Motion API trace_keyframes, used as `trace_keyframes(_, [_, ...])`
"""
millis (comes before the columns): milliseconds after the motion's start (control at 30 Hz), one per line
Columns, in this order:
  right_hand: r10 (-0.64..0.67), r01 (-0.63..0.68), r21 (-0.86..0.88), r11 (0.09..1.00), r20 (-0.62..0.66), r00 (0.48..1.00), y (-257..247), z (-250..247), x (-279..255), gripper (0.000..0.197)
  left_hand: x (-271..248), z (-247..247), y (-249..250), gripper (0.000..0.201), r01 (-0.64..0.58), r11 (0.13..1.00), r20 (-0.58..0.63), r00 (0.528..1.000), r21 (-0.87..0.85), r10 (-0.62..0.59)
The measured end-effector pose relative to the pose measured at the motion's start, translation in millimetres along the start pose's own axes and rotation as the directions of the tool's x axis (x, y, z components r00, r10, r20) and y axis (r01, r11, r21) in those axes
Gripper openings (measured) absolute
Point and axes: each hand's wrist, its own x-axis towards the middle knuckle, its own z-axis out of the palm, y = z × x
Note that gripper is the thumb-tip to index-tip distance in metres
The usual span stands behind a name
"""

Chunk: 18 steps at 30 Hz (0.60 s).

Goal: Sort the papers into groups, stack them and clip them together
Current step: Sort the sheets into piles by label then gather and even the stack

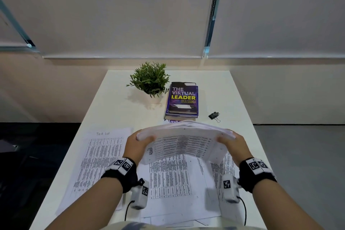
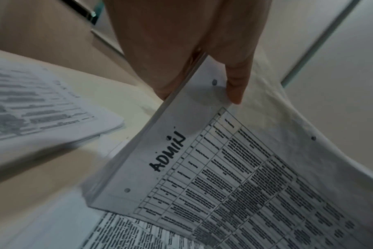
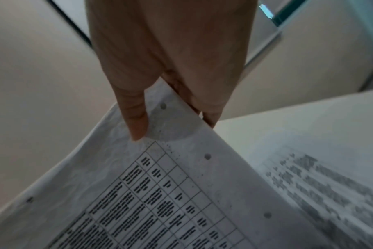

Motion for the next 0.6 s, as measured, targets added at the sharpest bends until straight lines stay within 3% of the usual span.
trace_keyframes(67, [0.025,-0.026,0.057,0.998,0.008,1.0,-4,3,-1,0.027,0,1,6,0.019,-0.006,0.999,-0.007,1.0,-0.038,0.005])
trace_keyframes(267, [-0.062,0.053,0.113,0.992,0.083,0.995,-3,-17,-6,0.041,4,-20,8,0.019,-0.03,0.998,0.026,0.999,-0.06,0.032])
trace_keyframes(400, [0.026,-0.044,0.109,0.993,0.162,0.987,30,-16,-5,0.057,-1,-20,-13,0.031,0.054,0.997,0.057,0.997,-0.047,-0.052])
trace_keyframes(500, [0.07,-0.082,0.132,0.988,0.087,0.994,39,4,-3,0.06,-1,-8,-17,0.018,0.044,0.999,0.053,0.998,0.02,-0.045])
trace_keyframes(600, [0.053,-0.057,0.164,0.985,0.033,0.998,32,15,-1,0.044,2,0,-9,0.027,0.072,0.997,-0.013,0.997,-0.015,-0.072])
